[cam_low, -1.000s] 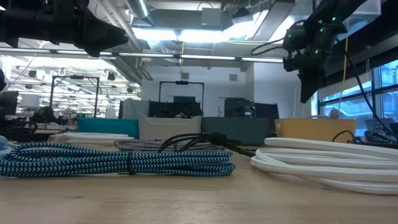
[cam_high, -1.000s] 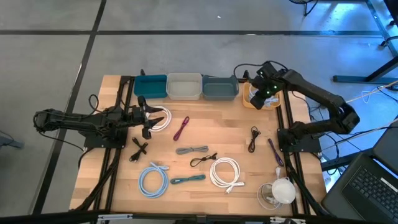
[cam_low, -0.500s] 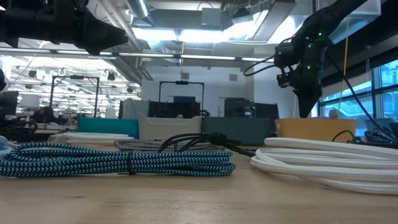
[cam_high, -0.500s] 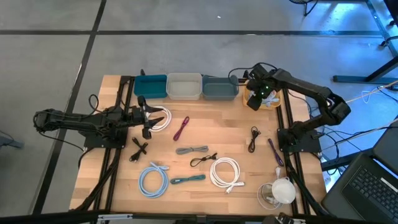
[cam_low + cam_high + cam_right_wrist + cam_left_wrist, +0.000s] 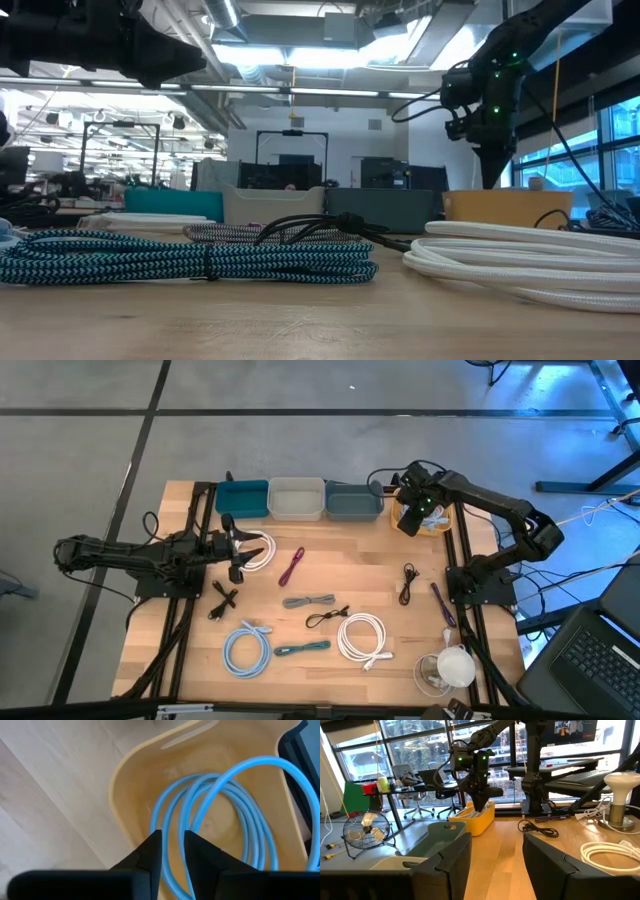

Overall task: Pick & Place USB Port
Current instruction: Put the blue HDMI cable into the yellow bin

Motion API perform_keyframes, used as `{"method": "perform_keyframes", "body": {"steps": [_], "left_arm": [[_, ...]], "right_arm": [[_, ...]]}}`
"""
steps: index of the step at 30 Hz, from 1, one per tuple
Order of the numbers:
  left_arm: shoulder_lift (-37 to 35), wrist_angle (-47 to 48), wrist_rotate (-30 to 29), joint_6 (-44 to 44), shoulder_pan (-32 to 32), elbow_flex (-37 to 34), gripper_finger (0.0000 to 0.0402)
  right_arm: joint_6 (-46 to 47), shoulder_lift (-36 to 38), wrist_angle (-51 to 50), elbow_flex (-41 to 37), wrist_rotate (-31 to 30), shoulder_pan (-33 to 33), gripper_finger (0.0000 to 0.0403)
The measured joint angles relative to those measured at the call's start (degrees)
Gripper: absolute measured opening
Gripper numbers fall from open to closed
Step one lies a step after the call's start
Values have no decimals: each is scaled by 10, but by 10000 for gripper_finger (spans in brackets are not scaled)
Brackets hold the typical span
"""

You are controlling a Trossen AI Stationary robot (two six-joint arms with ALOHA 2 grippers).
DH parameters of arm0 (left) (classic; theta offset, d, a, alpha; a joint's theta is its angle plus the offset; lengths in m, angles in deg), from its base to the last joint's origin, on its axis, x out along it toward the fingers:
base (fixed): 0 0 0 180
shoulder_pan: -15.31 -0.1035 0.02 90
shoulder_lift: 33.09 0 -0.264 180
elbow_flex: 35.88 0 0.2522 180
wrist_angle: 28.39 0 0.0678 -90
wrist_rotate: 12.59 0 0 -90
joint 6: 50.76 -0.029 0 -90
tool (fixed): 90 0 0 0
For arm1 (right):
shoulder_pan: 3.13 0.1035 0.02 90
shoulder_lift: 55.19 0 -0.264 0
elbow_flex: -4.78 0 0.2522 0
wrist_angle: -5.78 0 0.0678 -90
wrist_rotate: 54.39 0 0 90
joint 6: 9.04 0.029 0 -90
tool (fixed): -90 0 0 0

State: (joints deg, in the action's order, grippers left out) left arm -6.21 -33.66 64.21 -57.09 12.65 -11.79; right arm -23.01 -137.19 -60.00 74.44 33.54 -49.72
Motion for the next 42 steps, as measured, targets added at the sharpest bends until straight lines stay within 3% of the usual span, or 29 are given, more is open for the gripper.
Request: {"method": "perform_keyframes", "body": {"steps": [17, 29, 33, 42], "left_arm": [[0, 0, 0, 0, 0, 0, 169], [0, 0, 0, 0, 0, 0, 169], [0, 0, 0, 1, 0, 0, 169], [0, 0, 1, 1, 0, 0, 169]], "right_arm": [[-1, 0, 14, 0, -29, 0, 112], [-2, 0, 17, 0, -46, 0, 110], [-7, 0, 17, 0, -81, 0, 104], [12, 0, 15, 0, -56, 0, 105]]}}
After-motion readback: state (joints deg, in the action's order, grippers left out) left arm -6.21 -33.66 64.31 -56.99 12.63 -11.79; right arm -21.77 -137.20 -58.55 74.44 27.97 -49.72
